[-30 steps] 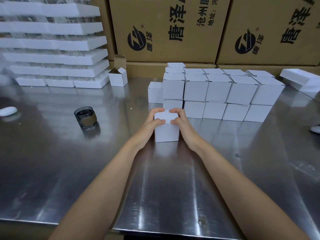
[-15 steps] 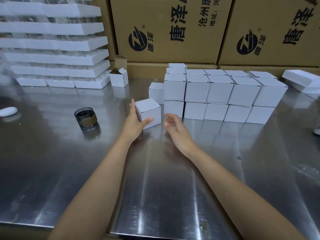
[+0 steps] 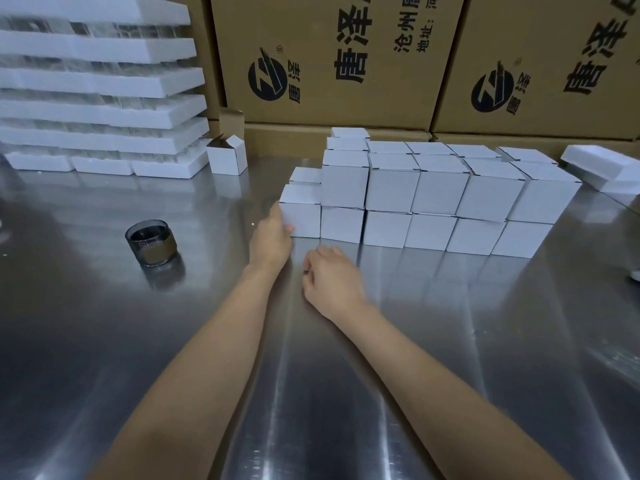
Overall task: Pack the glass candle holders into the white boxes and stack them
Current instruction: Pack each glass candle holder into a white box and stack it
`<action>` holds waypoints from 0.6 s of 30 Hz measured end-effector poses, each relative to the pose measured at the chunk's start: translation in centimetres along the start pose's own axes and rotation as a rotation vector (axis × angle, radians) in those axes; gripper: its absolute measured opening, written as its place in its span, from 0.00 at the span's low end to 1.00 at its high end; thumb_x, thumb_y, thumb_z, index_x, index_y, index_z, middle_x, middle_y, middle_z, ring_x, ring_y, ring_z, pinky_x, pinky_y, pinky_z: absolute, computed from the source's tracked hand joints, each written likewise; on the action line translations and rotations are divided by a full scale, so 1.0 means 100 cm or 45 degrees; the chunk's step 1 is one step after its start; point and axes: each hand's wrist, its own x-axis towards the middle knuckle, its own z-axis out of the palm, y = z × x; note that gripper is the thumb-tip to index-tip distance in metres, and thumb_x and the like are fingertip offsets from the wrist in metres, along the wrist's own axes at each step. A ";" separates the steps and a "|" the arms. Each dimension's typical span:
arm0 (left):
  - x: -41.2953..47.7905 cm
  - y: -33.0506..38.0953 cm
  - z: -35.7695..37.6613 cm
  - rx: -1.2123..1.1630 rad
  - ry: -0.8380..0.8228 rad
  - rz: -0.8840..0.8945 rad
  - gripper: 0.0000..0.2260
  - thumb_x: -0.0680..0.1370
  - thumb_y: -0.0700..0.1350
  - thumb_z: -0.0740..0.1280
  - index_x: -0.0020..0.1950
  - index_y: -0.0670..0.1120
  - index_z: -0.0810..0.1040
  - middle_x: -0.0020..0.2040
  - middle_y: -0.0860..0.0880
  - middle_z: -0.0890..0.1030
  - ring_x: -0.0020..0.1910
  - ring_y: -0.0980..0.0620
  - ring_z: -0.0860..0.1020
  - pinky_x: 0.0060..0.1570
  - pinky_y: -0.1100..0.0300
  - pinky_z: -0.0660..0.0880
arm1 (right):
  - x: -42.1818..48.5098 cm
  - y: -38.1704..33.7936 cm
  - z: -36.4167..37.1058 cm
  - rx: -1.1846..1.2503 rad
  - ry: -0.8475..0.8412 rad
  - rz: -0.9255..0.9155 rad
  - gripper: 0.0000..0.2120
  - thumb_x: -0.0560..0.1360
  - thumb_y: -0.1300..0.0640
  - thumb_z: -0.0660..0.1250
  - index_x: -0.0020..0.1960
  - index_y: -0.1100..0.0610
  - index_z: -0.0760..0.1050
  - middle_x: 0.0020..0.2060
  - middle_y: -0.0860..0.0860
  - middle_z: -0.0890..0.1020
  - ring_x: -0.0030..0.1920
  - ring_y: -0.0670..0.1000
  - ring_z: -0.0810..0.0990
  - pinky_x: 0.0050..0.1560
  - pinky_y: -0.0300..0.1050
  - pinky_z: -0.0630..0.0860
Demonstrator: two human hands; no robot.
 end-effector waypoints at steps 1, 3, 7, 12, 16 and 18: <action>0.002 -0.002 -0.002 -0.053 -0.030 0.047 0.17 0.77 0.34 0.62 0.66 0.41 0.71 0.52 0.44 0.81 0.53 0.39 0.78 0.51 0.52 0.74 | 0.005 -0.003 0.001 -0.074 0.011 -0.012 0.08 0.77 0.58 0.59 0.52 0.58 0.74 0.51 0.53 0.78 0.56 0.55 0.72 0.43 0.46 0.66; 0.005 -0.007 -0.008 -0.171 -0.024 0.080 0.20 0.74 0.31 0.59 0.64 0.42 0.75 0.53 0.48 0.82 0.55 0.43 0.79 0.51 0.58 0.74 | 0.014 -0.007 0.003 -0.152 0.019 -0.022 0.07 0.76 0.58 0.59 0.52 0.58 0.72 0.49 0.54 0.79 0.56 0.56 0.73 0.39 0.45 0.62; 0.017 -0.023 -0.022 -0.065 0.145 -0.109 0.23 0.73 0.29 0.57 0.67 0.38 0.75 0.62 0.41 0.79 0.63 0.44 0.76 0.63 0.57 0.71 | 0.031 -0.012 0.008 -0.177 -0.064 0.072 0.08 0.77 0.58 0.58 0.54 0.58 0.71 0.48 0.56 0.81 0.53 0.59 0.77 0.39 0.45 0.62; 0.037 -0.043 -0.033 0.084 0.288 -0.242 0.19 0.75 0.31 0.59 0.64 0.41 0.78 0.61 0.42 0.80 0.60 0.43 0.77 0.58 0.57 0.71 | 0.050 -0.009 0.013 -0.147 -0.124 0.185 0.04 0.77 0.59 0.58 0.48 0.55 0.62 0.48 0.55 0.80 0.50 0.58 0.79 0.39 0.45 0.61; 0.057 -0.047 -0.030 0.236 0.313 -0.223 0.16 0.75 0.32 0.59 0.58 0.42 0.80 0.57 0.42 0.81 0.57 0.40 0.77 0.49 0.56 0.71 | 0.061 0.002 0.016 -0.140 -0.093 0.163 0.05 0.78 0.57 0.57 0.46 0.57 0.62 0.35 0.52 0.71 0.43 0.59 0.75 0.33 0.46 0.57; 0.071 -0.049 -0.028 0.365 0.308 -0.210 0.14 0.76 0.35 0.59 0.57 0.43 0.80 0.56 0.42 0.81 0.56 0.39 0.77 0.48 0.54 0.71 | 0.062 0.006 0.018 -0.176 -0.061 0.100 0.05 0.77 0.57 0.57 0.46 0.57 0.61 0.30 0.50 0.63 0.37 0.58 0.69 0.29 0.46 0.52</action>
